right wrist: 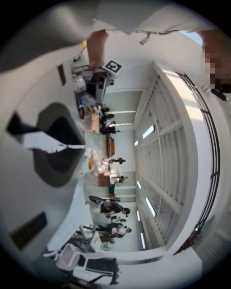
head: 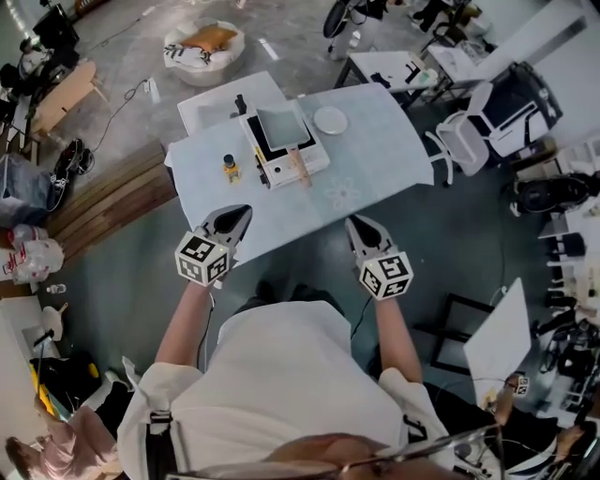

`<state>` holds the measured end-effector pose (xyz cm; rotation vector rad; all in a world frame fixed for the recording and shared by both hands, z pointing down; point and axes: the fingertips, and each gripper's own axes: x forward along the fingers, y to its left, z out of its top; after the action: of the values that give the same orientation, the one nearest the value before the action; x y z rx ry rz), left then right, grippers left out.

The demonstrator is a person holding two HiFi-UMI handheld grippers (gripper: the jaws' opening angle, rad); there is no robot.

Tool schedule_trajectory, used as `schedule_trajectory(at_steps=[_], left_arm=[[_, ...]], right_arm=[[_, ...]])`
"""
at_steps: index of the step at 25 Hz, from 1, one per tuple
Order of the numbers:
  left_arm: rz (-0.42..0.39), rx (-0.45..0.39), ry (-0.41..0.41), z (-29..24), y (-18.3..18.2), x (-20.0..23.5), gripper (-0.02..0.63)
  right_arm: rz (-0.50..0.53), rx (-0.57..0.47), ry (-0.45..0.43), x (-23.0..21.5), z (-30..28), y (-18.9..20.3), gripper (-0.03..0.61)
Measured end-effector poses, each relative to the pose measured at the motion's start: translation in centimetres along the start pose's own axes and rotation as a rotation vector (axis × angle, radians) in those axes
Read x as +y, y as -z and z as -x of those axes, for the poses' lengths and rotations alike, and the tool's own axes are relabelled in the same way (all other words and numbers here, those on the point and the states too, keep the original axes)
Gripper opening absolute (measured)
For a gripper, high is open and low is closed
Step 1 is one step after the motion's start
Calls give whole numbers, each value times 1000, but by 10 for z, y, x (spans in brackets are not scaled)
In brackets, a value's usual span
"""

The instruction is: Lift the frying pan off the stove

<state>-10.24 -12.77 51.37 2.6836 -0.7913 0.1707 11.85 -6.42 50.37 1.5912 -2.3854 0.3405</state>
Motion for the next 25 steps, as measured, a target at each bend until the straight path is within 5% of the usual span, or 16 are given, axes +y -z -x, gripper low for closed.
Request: schedule_trajectory(at_steps=[11, 25], left_arm=[[2, 38, -25, -34, -1, 12, 32], [76, 21, -197, -112, -2, 25, 32]], right_arm=[[24, 40, -39, -27, -36, -2, 35], [17, 85, -261, -100, -104, 7, 35]])
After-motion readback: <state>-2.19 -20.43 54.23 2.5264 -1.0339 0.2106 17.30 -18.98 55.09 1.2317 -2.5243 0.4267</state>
